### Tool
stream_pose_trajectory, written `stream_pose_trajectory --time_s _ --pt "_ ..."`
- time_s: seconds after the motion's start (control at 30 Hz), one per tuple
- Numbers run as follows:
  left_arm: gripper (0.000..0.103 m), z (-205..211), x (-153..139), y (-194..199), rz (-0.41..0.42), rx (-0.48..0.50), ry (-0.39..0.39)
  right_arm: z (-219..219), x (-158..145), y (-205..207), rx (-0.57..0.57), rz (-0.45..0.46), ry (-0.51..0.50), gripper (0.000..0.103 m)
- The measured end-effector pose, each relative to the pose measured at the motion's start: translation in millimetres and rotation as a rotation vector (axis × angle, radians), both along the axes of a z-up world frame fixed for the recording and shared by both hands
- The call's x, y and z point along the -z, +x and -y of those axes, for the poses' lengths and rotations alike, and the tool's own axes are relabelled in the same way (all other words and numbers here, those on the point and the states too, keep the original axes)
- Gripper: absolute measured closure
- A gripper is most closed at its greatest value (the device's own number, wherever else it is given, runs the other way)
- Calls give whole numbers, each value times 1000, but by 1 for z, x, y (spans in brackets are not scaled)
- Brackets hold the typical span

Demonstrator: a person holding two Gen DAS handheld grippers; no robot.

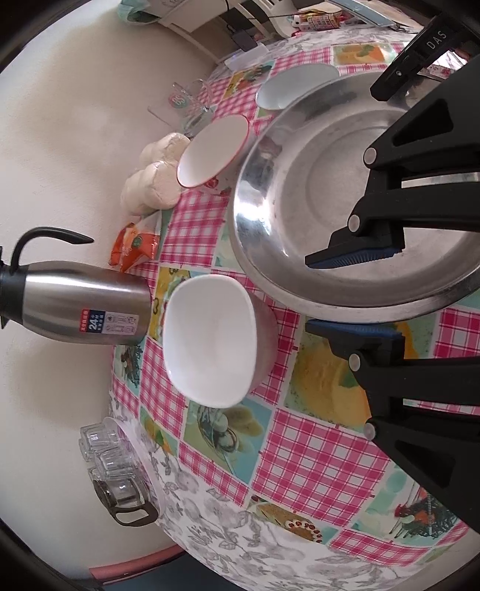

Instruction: Organize plates and bowls

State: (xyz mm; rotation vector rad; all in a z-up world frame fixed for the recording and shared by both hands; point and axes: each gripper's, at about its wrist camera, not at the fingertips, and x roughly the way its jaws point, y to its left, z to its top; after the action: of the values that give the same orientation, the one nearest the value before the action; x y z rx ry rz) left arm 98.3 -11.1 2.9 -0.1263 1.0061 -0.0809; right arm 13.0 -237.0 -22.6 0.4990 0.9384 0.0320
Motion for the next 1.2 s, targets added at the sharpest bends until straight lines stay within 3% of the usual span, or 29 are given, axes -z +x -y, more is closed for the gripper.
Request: stream_pose_trajectory --time_s 0.37,0.6,0.63,0.73,0.77,1.0,1.2 --pt "74 2 24 11 -64 -5 19 -5 17 14 -15 -35 -66 85" --pt "74 1 29 13 -95 -7 6 -2 21 18 10 -33 -39 85" --pt "74 0 30 14 -101 -13 4 -1 21 19 14 -33 -37 84" --pt "74 -3 30 13 -105 -23 -5 1 25 19 39 -57 -39 67" --pt "74 -3 30 13 -107 -22 -9 2 27 20 42 -65 -27 66" --pt "74 -6 32 14 -125 -27 -19 -8 33 26 -9 -67 24 66" --pt "73 -10 31 14 -133 -42 -20 -12 33 24 -29 -70 9 78"
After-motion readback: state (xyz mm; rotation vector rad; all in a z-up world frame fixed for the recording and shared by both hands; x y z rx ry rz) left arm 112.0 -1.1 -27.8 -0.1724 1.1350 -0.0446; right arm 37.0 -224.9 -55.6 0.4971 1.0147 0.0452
